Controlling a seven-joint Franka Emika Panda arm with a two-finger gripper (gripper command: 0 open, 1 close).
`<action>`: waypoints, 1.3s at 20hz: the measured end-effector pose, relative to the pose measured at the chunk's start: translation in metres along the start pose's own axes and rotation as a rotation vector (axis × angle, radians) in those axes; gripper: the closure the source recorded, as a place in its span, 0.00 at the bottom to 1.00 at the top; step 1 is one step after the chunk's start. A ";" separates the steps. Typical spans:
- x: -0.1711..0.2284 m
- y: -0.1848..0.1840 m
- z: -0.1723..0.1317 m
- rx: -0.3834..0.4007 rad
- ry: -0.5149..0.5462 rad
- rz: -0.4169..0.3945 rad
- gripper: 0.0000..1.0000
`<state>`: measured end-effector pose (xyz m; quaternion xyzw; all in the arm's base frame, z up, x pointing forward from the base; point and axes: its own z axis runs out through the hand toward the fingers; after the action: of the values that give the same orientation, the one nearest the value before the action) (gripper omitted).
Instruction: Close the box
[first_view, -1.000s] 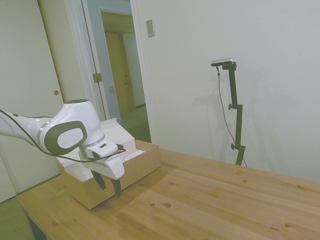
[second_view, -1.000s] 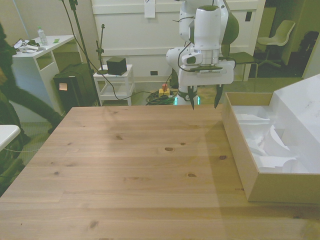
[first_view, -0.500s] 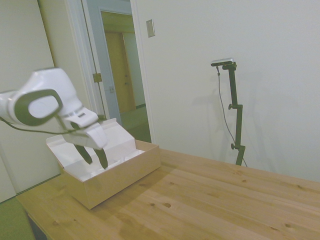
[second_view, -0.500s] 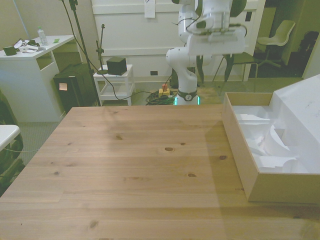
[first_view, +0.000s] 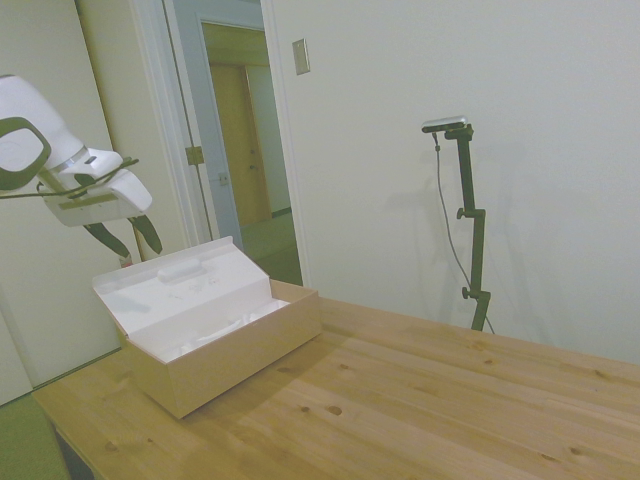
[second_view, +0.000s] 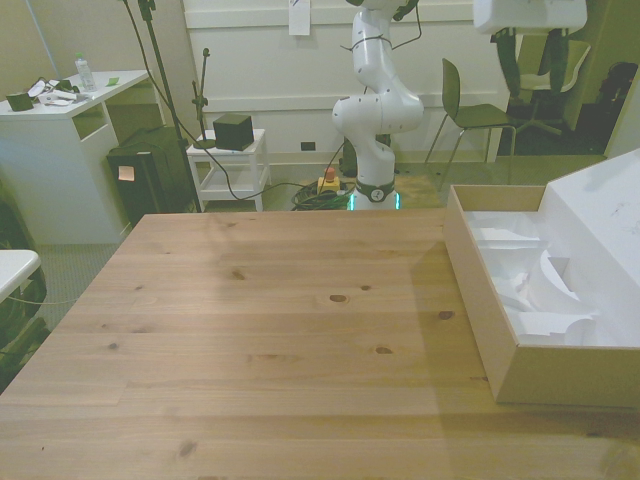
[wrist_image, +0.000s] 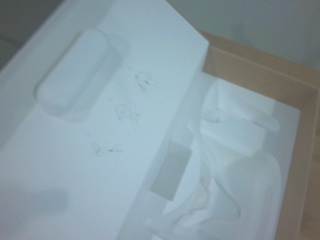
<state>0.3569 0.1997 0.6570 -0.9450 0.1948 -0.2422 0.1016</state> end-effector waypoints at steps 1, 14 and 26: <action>0.001 -0.008 -0.003 0.008 0.002 -0.018 0.00; -0.032 -0.171 0.082 0.016 -0.009 -0.304 0.00; -0.030 -0.245 0.166 -0.103 0.025 -0.274 0.00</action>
<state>0.4933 0.4499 0.5716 -0.9637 0.0773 -0.2551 0.0167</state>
